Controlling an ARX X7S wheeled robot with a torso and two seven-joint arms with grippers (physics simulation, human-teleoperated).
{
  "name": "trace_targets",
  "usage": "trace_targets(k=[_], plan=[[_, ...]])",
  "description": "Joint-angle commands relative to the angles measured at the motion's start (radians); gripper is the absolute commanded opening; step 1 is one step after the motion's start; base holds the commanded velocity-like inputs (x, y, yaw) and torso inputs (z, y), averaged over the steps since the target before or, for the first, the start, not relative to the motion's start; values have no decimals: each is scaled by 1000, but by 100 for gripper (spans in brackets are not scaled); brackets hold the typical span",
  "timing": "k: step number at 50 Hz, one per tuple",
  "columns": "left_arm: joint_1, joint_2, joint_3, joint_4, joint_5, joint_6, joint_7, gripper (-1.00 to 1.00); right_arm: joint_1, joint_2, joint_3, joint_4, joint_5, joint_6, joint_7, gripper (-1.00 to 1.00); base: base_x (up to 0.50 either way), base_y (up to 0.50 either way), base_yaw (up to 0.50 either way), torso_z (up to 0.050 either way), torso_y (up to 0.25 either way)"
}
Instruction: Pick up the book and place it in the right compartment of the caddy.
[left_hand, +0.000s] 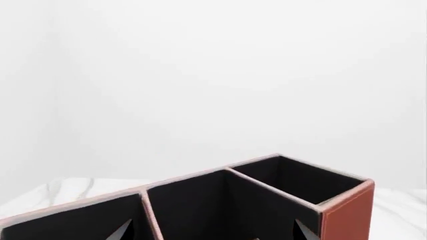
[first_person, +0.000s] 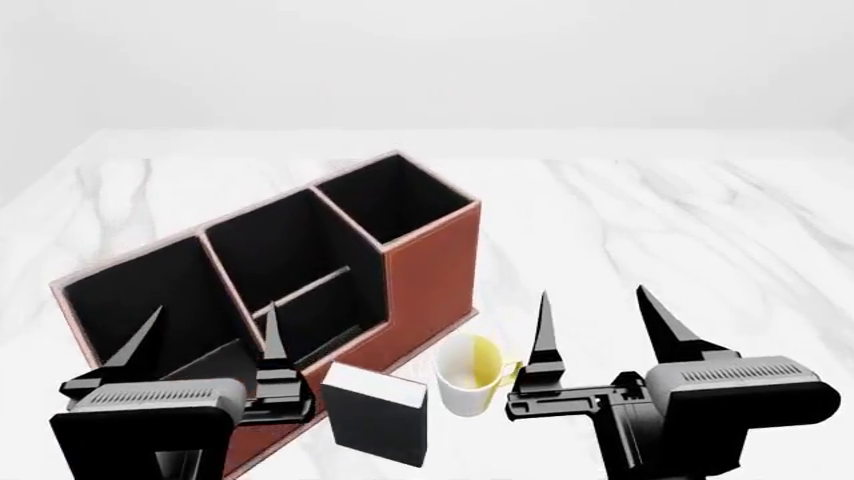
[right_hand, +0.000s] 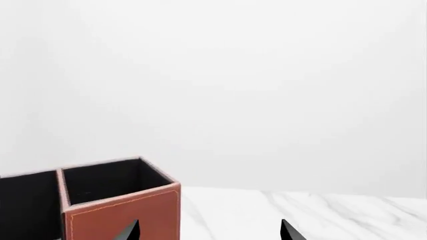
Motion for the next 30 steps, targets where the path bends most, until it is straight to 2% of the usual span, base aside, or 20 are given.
trace_targets(k=[1, 10, 30], plan=[[0, -10, 9, 2, -6, 1, -10, 100, -3, 8, -9, 4, 0, -11, 13, 100, 0, 0, 0, 0, 0], [-3, -17, 20, -9, -5, 4, -15, 100, 16, 16, -24, 31, -53, 19, 61, 100, 0, 0, 73, 0, 0], [0, -28, 26, 1, -15, 8, -35, 100, 19, 27, -39, 27, -47, 26, 77, 100, -1, 0, 500, 0, 0]])
